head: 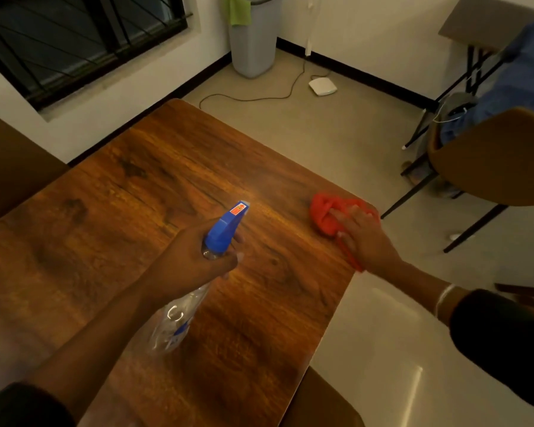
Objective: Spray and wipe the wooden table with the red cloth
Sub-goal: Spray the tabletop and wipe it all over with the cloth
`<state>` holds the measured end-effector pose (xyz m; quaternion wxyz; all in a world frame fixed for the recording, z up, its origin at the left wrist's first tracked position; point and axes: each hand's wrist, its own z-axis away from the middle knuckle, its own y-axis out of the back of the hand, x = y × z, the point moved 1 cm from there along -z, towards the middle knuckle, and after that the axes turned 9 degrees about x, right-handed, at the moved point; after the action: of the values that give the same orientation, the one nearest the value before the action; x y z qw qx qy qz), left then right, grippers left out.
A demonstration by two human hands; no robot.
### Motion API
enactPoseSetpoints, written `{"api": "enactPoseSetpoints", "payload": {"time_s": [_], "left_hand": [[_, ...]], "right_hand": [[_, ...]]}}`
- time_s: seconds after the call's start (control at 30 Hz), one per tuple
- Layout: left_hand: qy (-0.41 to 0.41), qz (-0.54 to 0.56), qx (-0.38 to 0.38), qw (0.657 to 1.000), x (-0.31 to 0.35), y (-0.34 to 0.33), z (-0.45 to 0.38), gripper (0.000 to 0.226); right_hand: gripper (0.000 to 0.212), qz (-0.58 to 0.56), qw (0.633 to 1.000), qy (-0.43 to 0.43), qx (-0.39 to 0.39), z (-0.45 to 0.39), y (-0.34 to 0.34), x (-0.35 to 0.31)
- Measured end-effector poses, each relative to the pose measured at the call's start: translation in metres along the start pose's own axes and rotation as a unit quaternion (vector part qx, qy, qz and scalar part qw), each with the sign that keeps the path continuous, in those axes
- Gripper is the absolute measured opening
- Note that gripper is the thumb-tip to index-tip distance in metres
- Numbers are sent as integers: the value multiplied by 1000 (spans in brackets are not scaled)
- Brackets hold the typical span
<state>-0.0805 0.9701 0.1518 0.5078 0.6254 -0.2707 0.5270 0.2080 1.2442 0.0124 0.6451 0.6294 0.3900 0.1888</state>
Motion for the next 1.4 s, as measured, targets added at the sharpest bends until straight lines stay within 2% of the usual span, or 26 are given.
{"api": "enactPoseSetpoints", "payload": {"time_s": [0.07,0.13,0.27,0.37,0.47,0.53,0.6,0.7,0.77,0.83,0.9,0.93,1.0,1.1,1.17,1.23,1.3,1.4], "left_hand": [[10,4,-1,1000,-1,5,-1,24],[15,2,9,1000,-5,11,1,25],[12,-11,42,999,-10,20,13,22],[19,-22,74,997,-11,24,22,23],[29,-36,107,993,-10,28,33,21],[45,-37,125,990,-9,35,46,18],[57,-43,137,988,-10,44,61,21],[70,-53,189,978,-12,58,97,25],[84,-66,225,969,-14,69,125,30],[114,-60,231,964,-20,78,151,22],[133,-52,234,962,-25,88,175,9],[142,-49,242,958,-27,92,187,9],[147,-41,262,953,-30,97,210,20],[143,-33,280,949,-31,101,244,25],[152,-23,305,940,-33,109,273,28],[162,-26,328,930,-33,117,300,27],[175,-22,348,921,-36,125,332,18],[194,3,363,911,-44,130,383,24]], "right_hand": [[56,15,997,-70,31,-40,3,7],[56,14,994,-104,38,-68,-3,-1],[55,-2,994,-94,58,-88,-22,-59],[56,-43,999,-7,11,-71,-43,-134],[57,-57,984,152,-67,-32,-65,-202],[55,-42,957,271,-99,-17,-72,-221],[53,-1,947,310,-84,-34,-69,-222],[52,33,974,217,-46,-90,-64,-225],[51,5,989,145,-39,-109,-68,-242],[50,-35,995,87,-23,-105,-77,-274],[51,-62,996,67,-13,-86,-89,-321],[52,-62,993,93,-25,-70,-95,-349],[54,-40,977,198,-73,-27,-108,-404],[64,-31,907,395,-141,35,-124,-448],[56,-7,877,465,-118,38,-128,-455],[55,24,896,430,-109,13,-128,-459],[60,-1,934,347,-82,-13,-128,-470],[63,-35,971,223,-76,-22,-132,-503]]}}
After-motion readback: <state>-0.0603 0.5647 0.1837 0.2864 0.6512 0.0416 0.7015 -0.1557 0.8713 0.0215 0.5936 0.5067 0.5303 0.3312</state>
